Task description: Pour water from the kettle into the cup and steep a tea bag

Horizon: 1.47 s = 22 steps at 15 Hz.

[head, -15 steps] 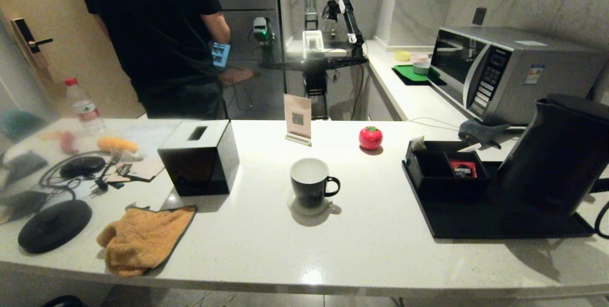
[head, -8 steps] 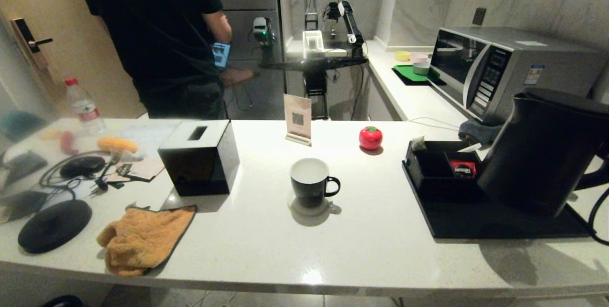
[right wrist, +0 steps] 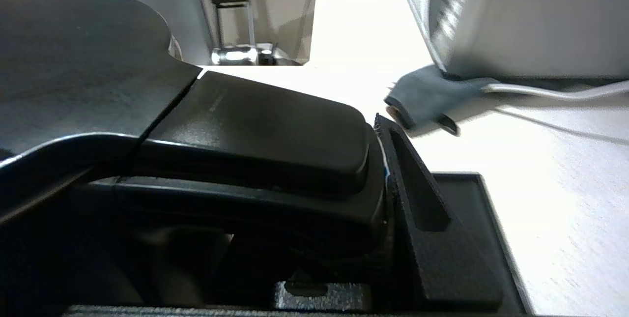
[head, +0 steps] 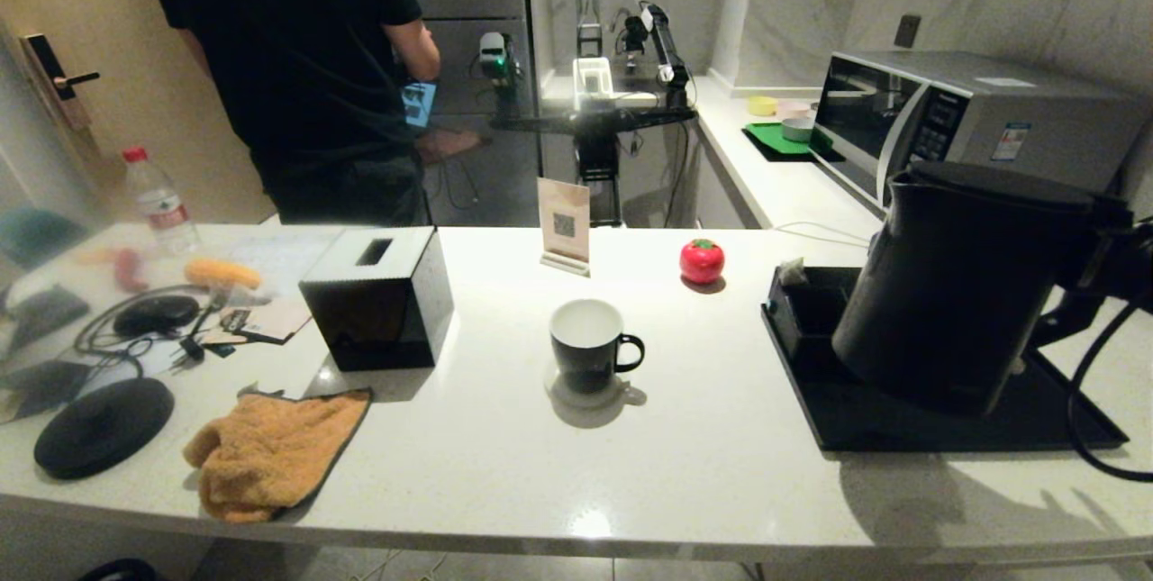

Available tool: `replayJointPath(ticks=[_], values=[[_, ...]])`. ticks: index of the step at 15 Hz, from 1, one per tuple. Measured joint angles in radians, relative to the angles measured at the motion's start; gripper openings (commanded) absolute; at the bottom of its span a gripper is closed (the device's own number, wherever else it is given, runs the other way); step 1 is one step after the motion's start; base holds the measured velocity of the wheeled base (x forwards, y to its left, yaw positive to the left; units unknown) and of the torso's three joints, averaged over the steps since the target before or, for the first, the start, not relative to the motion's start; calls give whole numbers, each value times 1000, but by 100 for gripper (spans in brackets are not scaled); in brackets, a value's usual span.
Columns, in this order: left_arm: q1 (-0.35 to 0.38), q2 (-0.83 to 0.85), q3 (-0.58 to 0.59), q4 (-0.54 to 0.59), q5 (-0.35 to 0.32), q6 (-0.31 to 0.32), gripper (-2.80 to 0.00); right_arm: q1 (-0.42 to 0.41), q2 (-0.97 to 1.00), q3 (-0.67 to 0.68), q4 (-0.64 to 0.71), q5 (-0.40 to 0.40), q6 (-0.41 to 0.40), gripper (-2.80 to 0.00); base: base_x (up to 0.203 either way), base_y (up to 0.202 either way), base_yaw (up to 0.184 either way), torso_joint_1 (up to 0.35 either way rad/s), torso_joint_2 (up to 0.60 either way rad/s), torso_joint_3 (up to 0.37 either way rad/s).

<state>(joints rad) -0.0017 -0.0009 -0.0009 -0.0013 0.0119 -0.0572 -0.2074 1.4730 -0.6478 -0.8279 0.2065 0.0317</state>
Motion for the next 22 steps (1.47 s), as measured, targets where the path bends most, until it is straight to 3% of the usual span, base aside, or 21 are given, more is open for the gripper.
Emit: replayJointPath(ticks=[4,14,22], values=[[0,0,0,0,0,0,-280,105,5,-53,78,-85,-1,-280,0,0,0,0,0,0],[0,0,0,0,0,0,-280,375,108,-127,77,-403,-4,-280,0,0,0,0,0,0],[0,0,0,0,0,0,-280,463,219,-201,76,-466,-163,-280,0,0,0,0,0,0]])
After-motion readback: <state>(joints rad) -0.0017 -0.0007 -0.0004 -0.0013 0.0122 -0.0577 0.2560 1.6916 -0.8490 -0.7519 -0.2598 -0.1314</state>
